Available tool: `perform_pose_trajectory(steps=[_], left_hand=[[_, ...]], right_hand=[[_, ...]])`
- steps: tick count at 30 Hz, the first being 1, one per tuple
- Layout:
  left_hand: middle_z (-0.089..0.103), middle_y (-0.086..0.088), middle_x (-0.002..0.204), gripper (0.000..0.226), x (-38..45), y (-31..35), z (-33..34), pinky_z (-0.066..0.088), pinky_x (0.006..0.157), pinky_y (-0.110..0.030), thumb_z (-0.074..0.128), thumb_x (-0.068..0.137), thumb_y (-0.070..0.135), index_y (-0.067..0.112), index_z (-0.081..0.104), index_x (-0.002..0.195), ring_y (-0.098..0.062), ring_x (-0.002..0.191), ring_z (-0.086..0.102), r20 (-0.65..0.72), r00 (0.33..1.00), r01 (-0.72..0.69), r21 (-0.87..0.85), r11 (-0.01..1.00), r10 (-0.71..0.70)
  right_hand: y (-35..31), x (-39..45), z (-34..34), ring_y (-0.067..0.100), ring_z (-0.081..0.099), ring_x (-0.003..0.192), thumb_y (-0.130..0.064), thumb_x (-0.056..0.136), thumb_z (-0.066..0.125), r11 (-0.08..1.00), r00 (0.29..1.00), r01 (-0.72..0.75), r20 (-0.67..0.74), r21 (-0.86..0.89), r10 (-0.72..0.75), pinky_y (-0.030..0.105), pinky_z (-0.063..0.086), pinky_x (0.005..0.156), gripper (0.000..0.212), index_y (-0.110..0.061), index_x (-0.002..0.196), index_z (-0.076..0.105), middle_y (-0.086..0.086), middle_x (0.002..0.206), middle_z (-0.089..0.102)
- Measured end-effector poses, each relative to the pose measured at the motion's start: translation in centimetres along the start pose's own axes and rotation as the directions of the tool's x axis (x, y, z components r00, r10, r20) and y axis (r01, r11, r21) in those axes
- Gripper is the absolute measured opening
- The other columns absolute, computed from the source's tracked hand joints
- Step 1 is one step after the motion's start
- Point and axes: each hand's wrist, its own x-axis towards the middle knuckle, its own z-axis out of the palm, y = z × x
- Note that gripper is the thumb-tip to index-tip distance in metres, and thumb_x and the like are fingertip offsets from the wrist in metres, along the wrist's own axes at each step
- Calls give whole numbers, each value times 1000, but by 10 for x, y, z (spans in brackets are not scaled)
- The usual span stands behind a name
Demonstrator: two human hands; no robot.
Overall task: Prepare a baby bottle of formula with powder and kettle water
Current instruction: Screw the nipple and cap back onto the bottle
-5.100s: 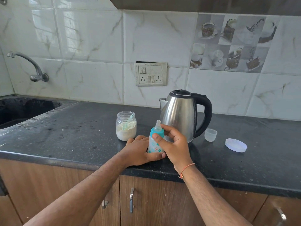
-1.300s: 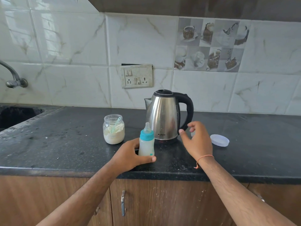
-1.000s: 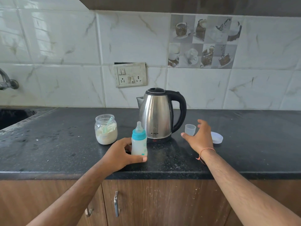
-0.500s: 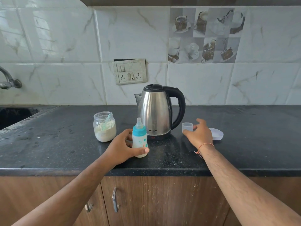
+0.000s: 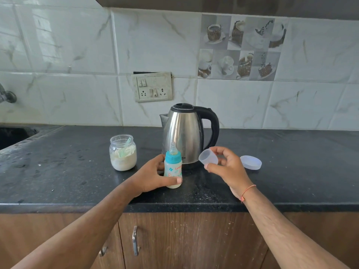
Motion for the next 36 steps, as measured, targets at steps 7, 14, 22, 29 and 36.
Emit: perform_pose_trajectory(steps=[7,14,22,29,36], left_hand=[[76,15,121,68,-8,-3,0,62,96,-25,94,69,51,37,63,128,-4,111,74,-106,991,-71,78,994,79],[80,20,119,48,-15,-2,-1,56,92,-12,92,84,33,37,71,127,3,112,74,-76,992,-104,13,995,104],[79,18,122,52,-11,-4,-1,57,98,-18,91,83,38,34,71,131,2,113,73,-85,992,-90,14,996,91],[78,18,124,56,-11,-5,0,59,98,-21,90,84,40,33,70,135,2,112,73,-98,990,-100,28,995,102],[76,22,120,50,-10,-4,0,58,94,-17,90,84,41,39,69,129,3,110,73,-103,991,-87,41,995,91]], right_hand=[[-56,1,27,14,69,109,-6,83,90,988,976,152,153,36,-155,30,60,96,59,-29,130,64,-10,116,77],[-91,20,50,19,67,104,-25,89,88,951,930,265,303,-159,-209,34,61,96,43,-40,126,72,-6,118,74],[-100,25,54,9,68,103,-38,89,86,798,883,404,420,-446,-212,24,60,90,51,-39,133,62,-12,120,68],[-92,18,57,9,67,103,-38,93,82,770,878,423,426,-477,-218,22,58,87,41,-47,129,63,-23,114,67],[-82,17,58,4,66,100,-41,93,82,762,882,438,392,-477,-262,16,55,83,47,-44,136,64,-22,118,68]])
